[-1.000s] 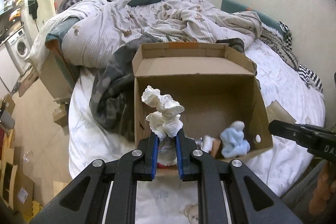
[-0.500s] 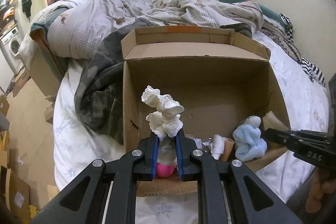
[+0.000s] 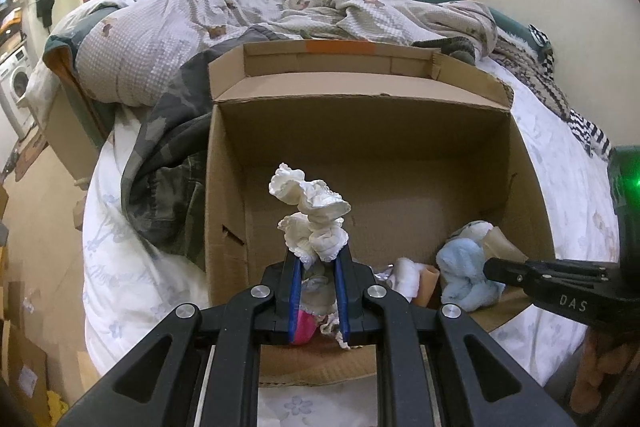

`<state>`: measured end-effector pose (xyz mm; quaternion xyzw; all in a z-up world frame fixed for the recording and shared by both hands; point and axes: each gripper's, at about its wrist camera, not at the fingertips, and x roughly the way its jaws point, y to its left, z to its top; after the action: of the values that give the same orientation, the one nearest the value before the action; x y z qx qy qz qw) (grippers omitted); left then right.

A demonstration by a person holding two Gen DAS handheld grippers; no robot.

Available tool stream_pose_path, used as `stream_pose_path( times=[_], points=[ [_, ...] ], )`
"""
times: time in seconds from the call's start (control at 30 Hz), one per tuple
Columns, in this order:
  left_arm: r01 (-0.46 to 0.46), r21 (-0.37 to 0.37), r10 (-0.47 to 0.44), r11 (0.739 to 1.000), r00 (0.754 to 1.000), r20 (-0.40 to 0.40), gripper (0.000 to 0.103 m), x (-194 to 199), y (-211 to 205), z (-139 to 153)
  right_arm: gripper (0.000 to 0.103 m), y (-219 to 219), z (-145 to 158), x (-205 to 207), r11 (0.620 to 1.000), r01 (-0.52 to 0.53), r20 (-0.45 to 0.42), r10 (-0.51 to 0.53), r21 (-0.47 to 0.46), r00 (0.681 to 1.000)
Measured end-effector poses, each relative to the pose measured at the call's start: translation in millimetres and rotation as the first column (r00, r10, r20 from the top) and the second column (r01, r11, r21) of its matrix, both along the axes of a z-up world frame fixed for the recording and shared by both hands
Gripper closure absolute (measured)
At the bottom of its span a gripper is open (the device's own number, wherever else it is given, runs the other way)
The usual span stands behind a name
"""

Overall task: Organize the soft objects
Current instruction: 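Open both tools to release the items and withdraw from the box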

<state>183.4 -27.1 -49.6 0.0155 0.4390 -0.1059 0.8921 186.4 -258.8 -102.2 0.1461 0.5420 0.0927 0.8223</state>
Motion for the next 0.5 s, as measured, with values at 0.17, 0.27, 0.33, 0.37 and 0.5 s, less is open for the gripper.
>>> stream_pose_path(
  times=[0.17,0.27,0.33,0.37,0.5],
  points=[
    [0.009,-0.004,-0.009,1.000,1.000,0.005,0.089,-1.6,-2.2,-1.5,0.091,0.2,-1.9,-0.6,1.000,0.001,-0.009,-0.001,0.003,1.000],
    [0.005,-0.006,-0.005,1.000,1.000,0.008,0.089,-2.2,-1.7,-1.3,0.091,0.7,-1.9,-0.1,1.000,0.002,-0.009,-0.002,0.005,1.000],
    [0.000,-0.012,0.000,1.000,1.000,0.010,0.089,-3.2,-1.4,-1.5,0.091,0.1,-1.9,-0.7,1.000,0.003,-0.006,-0.003,0.009,1.000],
    [0.001,-0.014,0.000,1.000,1.000,0.010,0.089,-3.2,-1.1,-1.7,0.091,0.2,-2.2,-0.6,1.000,0.002,-0.005,-0.002,0.009,1.000],
    [-0.001,-0.014,0.001,1.000,1.000,0.000,0.079,-3.9,-1.8,-2.6,0.091,-0.7,-1.7,-1.5,1.000,0.001,0.000,-0.001,0.013,1.000]
  ],
)
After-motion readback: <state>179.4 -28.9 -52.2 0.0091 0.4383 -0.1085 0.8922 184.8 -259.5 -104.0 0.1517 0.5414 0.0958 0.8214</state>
